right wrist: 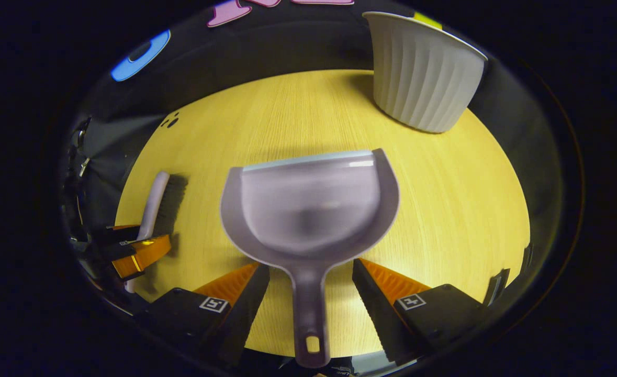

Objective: Pick up the small broom and dustpan from the desktop, sweep the trash into the dustpan with the broom, and then empty the trash into the garbage bin.

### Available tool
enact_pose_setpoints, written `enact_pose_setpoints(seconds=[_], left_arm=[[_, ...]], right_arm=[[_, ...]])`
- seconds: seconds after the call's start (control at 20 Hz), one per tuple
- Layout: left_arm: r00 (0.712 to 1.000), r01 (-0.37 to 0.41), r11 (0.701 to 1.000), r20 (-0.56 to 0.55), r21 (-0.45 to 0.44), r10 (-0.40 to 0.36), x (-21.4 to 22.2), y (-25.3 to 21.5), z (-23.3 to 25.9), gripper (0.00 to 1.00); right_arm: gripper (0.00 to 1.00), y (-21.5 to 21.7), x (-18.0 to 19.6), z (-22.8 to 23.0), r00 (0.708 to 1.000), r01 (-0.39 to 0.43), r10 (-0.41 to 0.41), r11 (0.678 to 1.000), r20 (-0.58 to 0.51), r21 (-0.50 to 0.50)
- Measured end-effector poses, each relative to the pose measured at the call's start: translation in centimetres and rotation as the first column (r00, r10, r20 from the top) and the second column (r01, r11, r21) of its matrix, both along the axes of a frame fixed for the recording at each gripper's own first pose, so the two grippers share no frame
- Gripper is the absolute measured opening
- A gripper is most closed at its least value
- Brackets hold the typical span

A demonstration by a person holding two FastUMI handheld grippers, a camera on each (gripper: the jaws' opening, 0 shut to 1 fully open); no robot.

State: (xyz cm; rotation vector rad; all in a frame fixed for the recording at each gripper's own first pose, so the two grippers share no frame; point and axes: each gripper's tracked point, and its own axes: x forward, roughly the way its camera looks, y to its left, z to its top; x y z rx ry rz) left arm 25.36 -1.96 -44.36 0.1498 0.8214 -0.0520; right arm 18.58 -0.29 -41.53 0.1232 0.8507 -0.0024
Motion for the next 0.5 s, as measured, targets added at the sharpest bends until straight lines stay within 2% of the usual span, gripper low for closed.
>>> enact_pose_setpoints(seconds=[0.15, 0.25, 0.4, 0.5], left_arm=[[0.994, 0.006, 1.000, 0.108, -0.029, -0.003, -0.9, -0.8, 3.8, 0.97], [0.974, 0.024, 0.998, 0.225, -0.055, -0.011, -1.3, -1.3, 7.6, 0.97], [0.902, 0.059, 0.997, 0.431, -0.054, -0.030, -2.4, -1.5, 14.6, 0.97], [0.841, 0.079, 0.996, 0.539, -0.035, -0.048, -3.6, -1.8, 18.6, 0.97]], right_arm=[[1.00, -0.6, 0.0, 4.3, 0.992, 0.016, -0.016, 1.000, 0.122, 0.007], [1.00, -1.3, 0.0, 8.3, 0.976, 0.023, -0.022, 1.000, 0.216, -0.001], [0.99, -1.6, 0.0, 15.1, 0.927, 0.026, -0.014, 0.999, 0.376, -0.029], [0.99, -0.7, 0.0, 19.4, 0.872, 0.001, -0.002, 1.000, 0.490, 0.003]])
